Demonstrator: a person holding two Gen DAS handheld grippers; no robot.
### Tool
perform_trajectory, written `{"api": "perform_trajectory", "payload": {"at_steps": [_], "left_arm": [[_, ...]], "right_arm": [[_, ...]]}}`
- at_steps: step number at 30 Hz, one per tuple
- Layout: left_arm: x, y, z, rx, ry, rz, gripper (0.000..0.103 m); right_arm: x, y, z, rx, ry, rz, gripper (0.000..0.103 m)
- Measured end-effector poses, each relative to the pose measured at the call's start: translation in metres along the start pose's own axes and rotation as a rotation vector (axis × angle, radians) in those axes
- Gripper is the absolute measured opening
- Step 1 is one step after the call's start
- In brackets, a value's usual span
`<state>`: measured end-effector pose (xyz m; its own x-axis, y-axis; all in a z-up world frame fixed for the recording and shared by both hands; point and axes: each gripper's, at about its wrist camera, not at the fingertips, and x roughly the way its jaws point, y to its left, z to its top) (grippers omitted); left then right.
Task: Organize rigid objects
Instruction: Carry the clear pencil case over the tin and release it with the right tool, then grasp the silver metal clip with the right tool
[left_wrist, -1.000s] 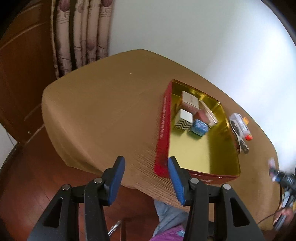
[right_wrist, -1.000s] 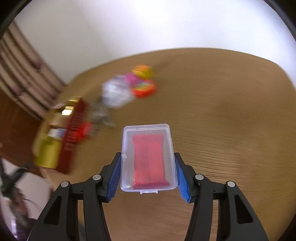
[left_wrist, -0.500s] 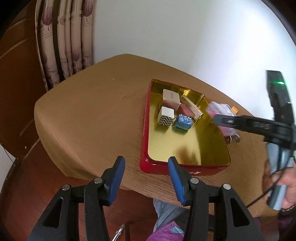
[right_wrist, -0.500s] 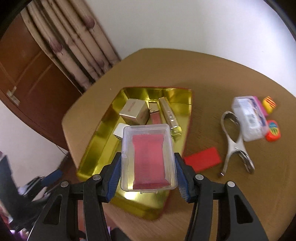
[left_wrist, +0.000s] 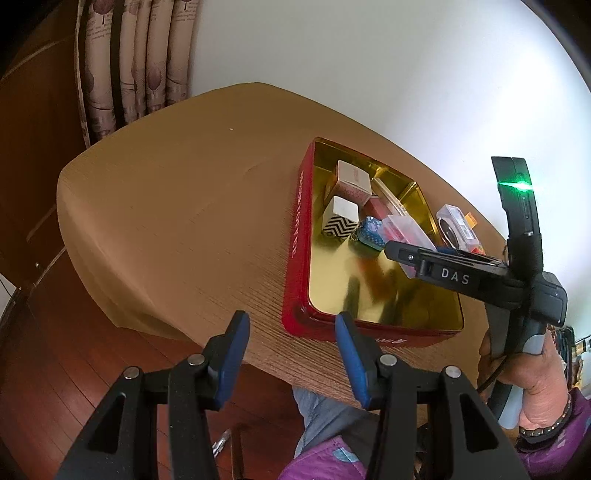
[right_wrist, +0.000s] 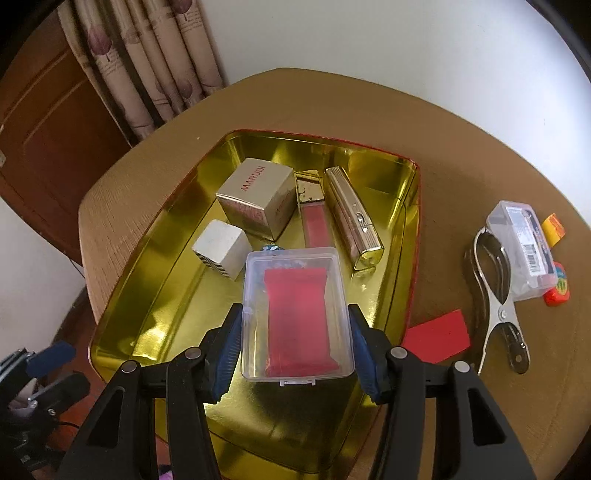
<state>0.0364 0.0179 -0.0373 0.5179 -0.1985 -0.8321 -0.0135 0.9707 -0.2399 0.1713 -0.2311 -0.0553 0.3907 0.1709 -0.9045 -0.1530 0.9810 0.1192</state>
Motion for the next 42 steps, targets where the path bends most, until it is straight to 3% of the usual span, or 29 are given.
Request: {"api": "perform_trajectory", "payload": {"at_steps": [3,8,10,13,16,20,23,25,27,35,42], "left_arm": [[0.001,-0.003,-0.001,0.011,0.006,0.005,0.049],[0.000,-0.005,-0.002,0.016,0.002,0.014,0.049],[0.000,-0.004,-0.002,0.012,0.002,0.015,0.049],[0.001,-0.003,-0.002,0.005,0.007,0.011,0.049],[0.003,-0.004,-0.003,0.005,0.015,0.015,0.049],[0.004,-0.006,-0.004,0.010,0.016,0.029,0.049],[0.007,-0.011,-0.006,0.031,0.020,0.044,0.049],[0.010,-0.015,-0.007,0.047,0.029,0.056,0.049],[0.011,-0.017,-0.008,0.061,0.033,0.061,0.049],[0.017,-0.019,-0.007,0.081,0.052,0.061,0.049],[0.023,-0.014,-0.007,0.062,0.080,0.050,0.049]], "right_arm": [[-0.005,-0.003,-0.003,0.028,-0.021,0.025,0.061],[-0.046,-0.026,-0.032,0.107,-0.168,0.108,0.068],[-0.064,-0.049,-0.054,0.161,-0.206,0.070,0.075],[-0.090,-0.090,-0.081,0.278,-0.269,0.146,0.075],[-0.098,-0.115,-0.089,0.268,-0.215,-0.009,0.075],[-0.104,-0.138,-0.088,0.274,-0.216,-0.019,0.075],[-0.100,-0.121,-0.072,0.149,-0.190,0.034,0.062],[-0.088,-0.109,-0.062,0.034,-0.152,-0.006,0.045],[-0.075,-0.109,-0.050,-0.023,-0.108,-0.023,0.039],[-0.056,-0.120,-0.011,-0.047,-0.056,-0.005,0.037],[-0.012,-0.120,0.012,-0.074,0.026,-0.035,0.023]]}}
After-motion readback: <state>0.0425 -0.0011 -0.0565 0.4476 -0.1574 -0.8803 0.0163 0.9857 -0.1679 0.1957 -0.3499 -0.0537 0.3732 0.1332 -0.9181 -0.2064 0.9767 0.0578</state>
